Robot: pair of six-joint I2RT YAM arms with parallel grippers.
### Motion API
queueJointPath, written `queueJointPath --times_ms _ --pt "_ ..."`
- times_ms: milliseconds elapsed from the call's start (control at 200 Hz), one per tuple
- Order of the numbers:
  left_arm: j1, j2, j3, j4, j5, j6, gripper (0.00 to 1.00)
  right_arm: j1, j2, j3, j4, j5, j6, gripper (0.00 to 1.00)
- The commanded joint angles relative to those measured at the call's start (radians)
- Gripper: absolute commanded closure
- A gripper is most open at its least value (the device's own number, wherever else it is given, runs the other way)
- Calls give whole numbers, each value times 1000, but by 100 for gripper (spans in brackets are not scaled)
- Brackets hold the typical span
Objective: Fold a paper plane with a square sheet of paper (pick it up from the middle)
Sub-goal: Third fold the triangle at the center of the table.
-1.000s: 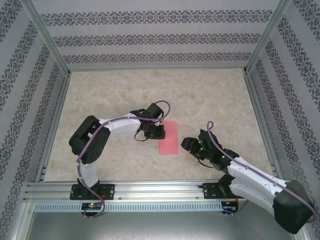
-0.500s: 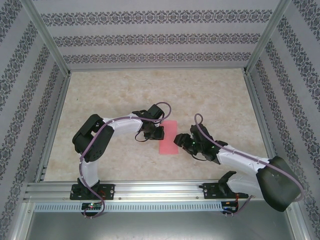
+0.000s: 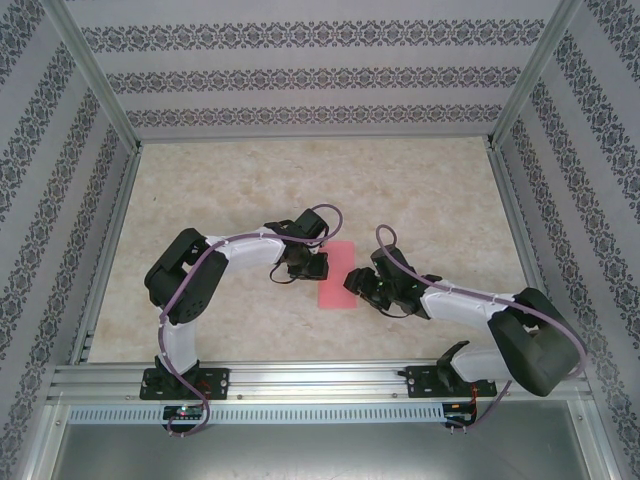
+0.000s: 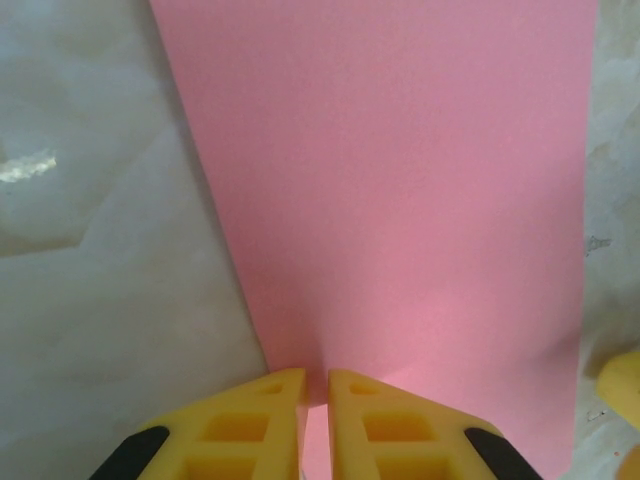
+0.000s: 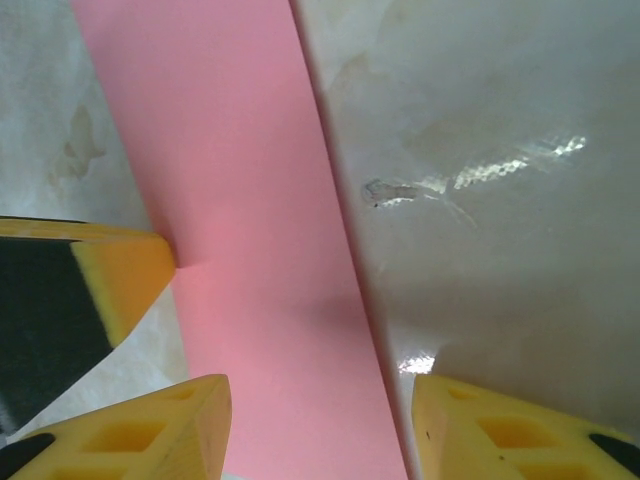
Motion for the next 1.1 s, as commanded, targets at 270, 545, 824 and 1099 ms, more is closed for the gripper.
queueJointPath --times_ms 270,545,824,1099 --pt "18 -51 -45 15 -7 15 83 10 58 6 136 -46 18 52" --pt "26 -75 -71 56 27 1 81 18 6 8 81 -4 23 54" --pt "58 -118 -89 141 125 -10 79 19 -59 1 9 47 15 52" --pt "95 -88 -87 127 134 6 79 30 31 36 65 -6 11 51"
